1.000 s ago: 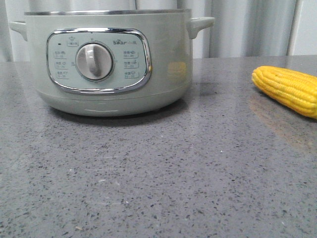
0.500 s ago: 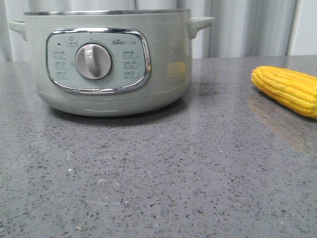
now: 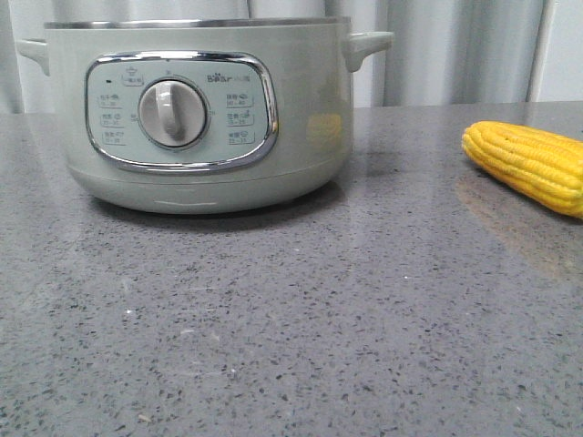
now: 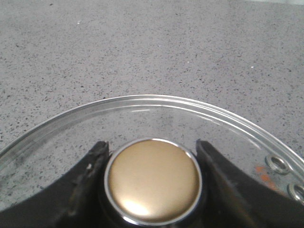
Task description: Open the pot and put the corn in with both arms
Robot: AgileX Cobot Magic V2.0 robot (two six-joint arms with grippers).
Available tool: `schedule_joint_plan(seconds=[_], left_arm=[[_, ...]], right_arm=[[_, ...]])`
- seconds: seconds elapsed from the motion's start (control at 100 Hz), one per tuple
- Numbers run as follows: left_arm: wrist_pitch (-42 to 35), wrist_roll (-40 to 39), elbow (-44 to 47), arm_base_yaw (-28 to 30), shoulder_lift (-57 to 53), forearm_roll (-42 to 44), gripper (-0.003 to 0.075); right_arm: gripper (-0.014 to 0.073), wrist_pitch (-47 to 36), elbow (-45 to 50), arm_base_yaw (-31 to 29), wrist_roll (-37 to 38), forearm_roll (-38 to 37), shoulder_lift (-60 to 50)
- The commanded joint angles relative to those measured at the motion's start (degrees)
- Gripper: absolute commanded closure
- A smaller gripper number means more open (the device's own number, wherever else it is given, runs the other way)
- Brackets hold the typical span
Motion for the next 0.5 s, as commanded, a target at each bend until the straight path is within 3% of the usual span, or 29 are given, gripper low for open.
schedule_joint_plan(seconds=[0.0, 0.09, 0.16, 0.3, 0.49], left_arm=[[0.8, 0.6, -1.1, -0.3, -0.3, 0.4, 0.0493], [0.8, 0.6, -1.1, -0.3, -0.3, 0.4, 0.0360], [0.8, 0.6, -1.1, -0.3, -0.3, 0.4, 0.0307], [0.8, 0.6, -1.1, -0.3, -2.9, 0.4, 0.0289], [0.9, 0.6, -1.3, -0.3, -15.1, 0.4, 0.0292]], right_arm=[[0.0156, -4.6, -2.1, 0.0, -0.3, 0.2, 0.7], [0.0156, -4.6, -2.1, 0.1, -0.3, 0.2, 0.7], [0.0156, -4.6, -2.1, 0.1, -0.3, 0.6, 0.7], [0.0156, -5.4, -2.1, 0.1, -0.3, 0.8, 0.7], [0.0156, -6.4, -2.7, 0.1, -0.3, 0.8, 5.5]])
